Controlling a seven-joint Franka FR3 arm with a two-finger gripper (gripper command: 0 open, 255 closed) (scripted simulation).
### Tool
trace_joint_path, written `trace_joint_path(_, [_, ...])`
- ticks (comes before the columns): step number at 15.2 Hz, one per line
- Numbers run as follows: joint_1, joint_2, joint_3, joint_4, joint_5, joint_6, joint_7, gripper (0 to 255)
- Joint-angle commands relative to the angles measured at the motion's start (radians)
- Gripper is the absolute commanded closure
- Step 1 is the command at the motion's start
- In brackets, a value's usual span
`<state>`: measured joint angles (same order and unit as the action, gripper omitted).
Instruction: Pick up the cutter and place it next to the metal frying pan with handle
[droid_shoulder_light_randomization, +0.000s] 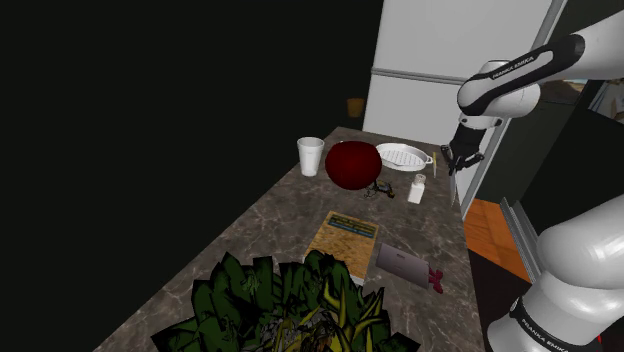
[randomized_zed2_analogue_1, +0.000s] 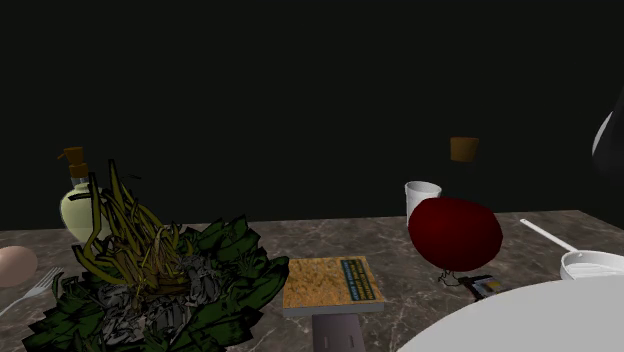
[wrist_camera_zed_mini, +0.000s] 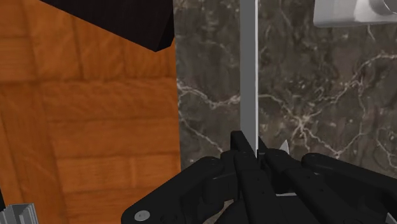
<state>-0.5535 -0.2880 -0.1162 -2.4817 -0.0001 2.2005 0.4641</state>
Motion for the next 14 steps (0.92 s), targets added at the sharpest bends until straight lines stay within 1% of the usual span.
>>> trace_joint_path(1, [0.0, 0.013, -0.001, -0.017, 0.002, 0.03, -0.002, 255])
trace_joint_path(9, [0.004, 0.085, -0.006, -0.068, 0.012, 0.154, -0.013, 255])
trace_joint_path(14, [0.004, 0.085, -0.006, -0.068, 0.012, 0.154, -0.013, 255])
